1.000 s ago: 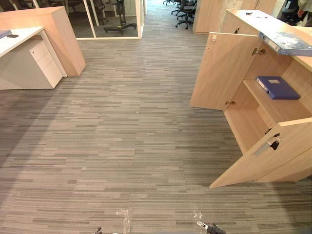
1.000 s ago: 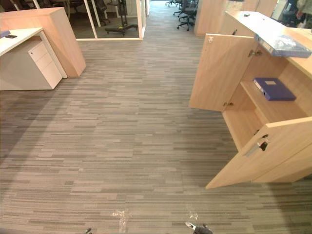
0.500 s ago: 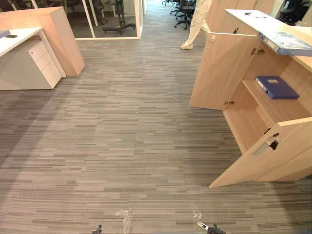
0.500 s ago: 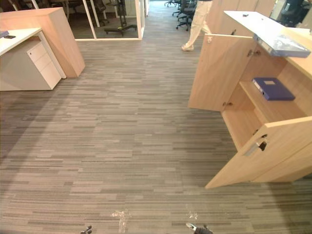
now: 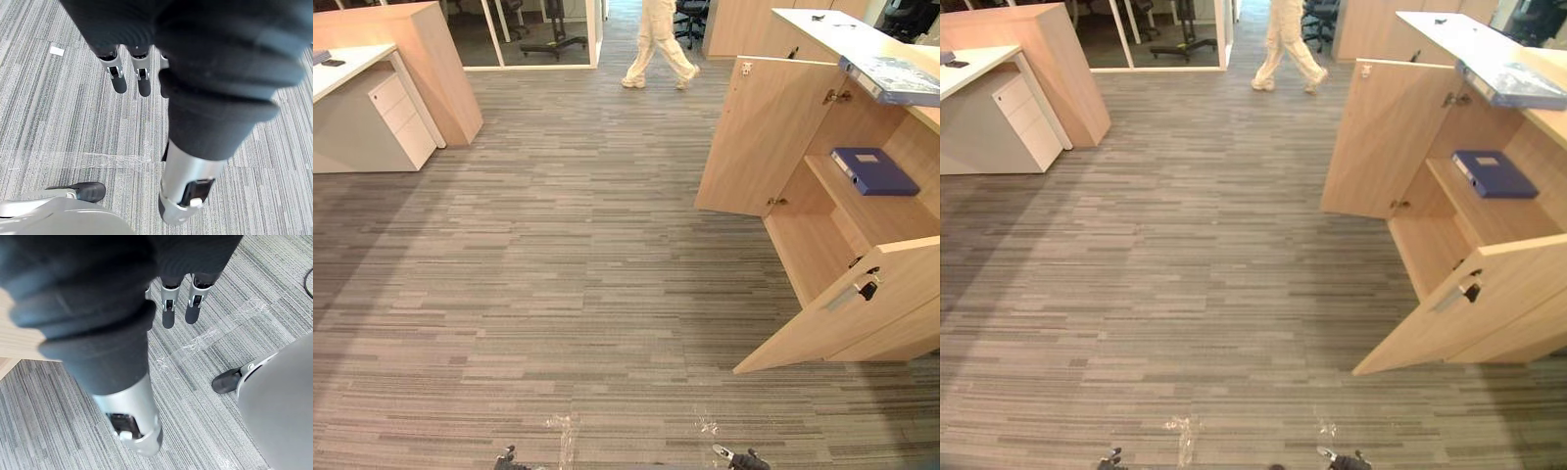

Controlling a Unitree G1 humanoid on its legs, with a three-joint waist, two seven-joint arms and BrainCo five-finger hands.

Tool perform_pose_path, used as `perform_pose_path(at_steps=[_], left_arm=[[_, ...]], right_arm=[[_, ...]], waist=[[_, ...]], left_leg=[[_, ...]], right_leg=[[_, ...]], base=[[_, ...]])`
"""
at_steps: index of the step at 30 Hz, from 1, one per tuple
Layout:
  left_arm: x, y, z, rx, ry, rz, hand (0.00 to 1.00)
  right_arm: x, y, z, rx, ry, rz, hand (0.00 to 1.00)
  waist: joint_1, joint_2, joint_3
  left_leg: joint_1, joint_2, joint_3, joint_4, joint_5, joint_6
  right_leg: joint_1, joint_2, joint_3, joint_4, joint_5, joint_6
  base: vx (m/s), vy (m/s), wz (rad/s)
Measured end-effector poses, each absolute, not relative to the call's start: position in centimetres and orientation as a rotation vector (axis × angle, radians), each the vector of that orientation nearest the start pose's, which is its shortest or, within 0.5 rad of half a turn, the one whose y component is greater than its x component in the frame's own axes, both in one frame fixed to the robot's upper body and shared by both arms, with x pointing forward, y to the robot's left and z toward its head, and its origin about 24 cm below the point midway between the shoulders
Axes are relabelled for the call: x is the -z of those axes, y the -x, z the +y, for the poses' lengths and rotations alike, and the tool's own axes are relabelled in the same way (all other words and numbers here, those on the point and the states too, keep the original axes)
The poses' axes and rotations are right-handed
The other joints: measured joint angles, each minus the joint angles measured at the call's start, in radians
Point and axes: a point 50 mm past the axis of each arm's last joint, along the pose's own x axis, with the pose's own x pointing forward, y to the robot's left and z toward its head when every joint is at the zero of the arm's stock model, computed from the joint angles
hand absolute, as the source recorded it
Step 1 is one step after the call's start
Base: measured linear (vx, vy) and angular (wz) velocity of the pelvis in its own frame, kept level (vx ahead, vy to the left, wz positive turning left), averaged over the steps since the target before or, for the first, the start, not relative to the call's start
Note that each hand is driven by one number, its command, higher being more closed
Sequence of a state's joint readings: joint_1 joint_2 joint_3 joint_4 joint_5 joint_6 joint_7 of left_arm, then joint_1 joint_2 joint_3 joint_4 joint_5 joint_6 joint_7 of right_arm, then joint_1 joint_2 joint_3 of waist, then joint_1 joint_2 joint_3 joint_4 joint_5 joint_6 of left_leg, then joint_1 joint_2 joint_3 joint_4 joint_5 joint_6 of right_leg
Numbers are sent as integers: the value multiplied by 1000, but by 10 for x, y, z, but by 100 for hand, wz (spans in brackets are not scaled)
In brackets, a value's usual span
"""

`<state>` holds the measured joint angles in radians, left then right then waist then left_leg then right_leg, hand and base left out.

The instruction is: Walk over to the cabinet, pick up the folder, carry it to the office cabinet, place the folder inside the office cabinet, then close the office cabinet door

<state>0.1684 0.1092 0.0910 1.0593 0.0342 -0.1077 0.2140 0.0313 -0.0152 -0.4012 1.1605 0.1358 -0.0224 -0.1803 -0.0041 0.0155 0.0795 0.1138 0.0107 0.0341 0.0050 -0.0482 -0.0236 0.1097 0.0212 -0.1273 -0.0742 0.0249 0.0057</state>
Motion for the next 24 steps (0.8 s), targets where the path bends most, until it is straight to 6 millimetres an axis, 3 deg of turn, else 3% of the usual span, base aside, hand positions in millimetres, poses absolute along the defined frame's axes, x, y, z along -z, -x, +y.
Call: perform_pose_path(at_steps=[4,6,9,10,11,12,14,16,19,20,22,24], left_arm=[[160,-64,219,-361,-192,1100,0],[159,-71,222,-386,-175,1082,0],[157,-74,222,-432,-134,1056,0],[156,-72,223,-464,-115,1054,0],[156,-71,223,-472,-114,1057,0],[157,-68,223,-493,-123,1062,0],[157,-66,224,-509,-138,1065,0],[157,-65,224,-518,-138,1068,0],[157,-61,222,-527,-133,1072,0],[157,-59,224,-531,-141,1075,0],[155,-65,229,-532,-155,1053,0],[153,-70,230,-516,-170,1036,0]], right_arm=[[167,-81,-201,602,-222,1153,0],[166,-85,-202,603,-223,1138,0],[165,-86,-204,608,-224,1125,0],[165,-88,-205,609,-220,1119,0],[164,-88,-205,611,-218,1116,0],[164,-87,-207,618,-202,1122,0],[164,-87,-208,617,-182,1125,0],[163,-89,-209,595,-147,1125,0],[163,-91,-210,572,-121,1126,0],[163,-94,-206,549,-113,1125,0],[164,-102,-191,498,-122,1134,0],[162,-112,-189,473,-109,1117,0]], waist=[[0,-9,18],[0,-15,57],[0,-16,85],[3,-12,89],[4,-13,90],[6,-16,92],[9,-18,95],[8,-21,99],[8,-8,101],[9,-12,103],[16,-41,102],[19,-49,94]], left_leg=[[-35,1,-6,65,-27,-21],[-118,11,33,284,-94,-81],[-255,49,106,614,-102,-112],[-312,88,149,740,-137,-94],[-331,107,165,766,-159,-86],[-359,132,180,731,-178,-61],[-363,131,177,559,-167,-55],[-364,117,150,366,-112,-57],[-336,134,114,106,-13,-90],[-330,125,141,119,92,-94],[-350,87,151,174,109,-79],[-343,51,178,194,81,-36]], right_leg=[[-2,-3,-11,15,-15,-7],[-15,-14,-25,87,-70,-14],[0,-25,-27,151,-124,-35],[13,-25,-27,177,-134,-33],[18,-29,-28,187,-139,-33],[25,-44,-27,193,-148,-21],[30,-81,-12,192,-162,2],[38,-134,2,191,-183,19],[75,-197,18,168,-212,100],[105,-227,19,150,-221,118],[109,-262,21,136,-186,112],[87,-306,23,158,-108,154]], base=[[20,2,10],[-74,2,17],[-33,14,13],[67,12,4],[96,37,1],[83,56,-3],[157,160,-12],[216,226,-10],[270,404,-12],[301,473,-29],[330,403,-32],[327,327,-36]])
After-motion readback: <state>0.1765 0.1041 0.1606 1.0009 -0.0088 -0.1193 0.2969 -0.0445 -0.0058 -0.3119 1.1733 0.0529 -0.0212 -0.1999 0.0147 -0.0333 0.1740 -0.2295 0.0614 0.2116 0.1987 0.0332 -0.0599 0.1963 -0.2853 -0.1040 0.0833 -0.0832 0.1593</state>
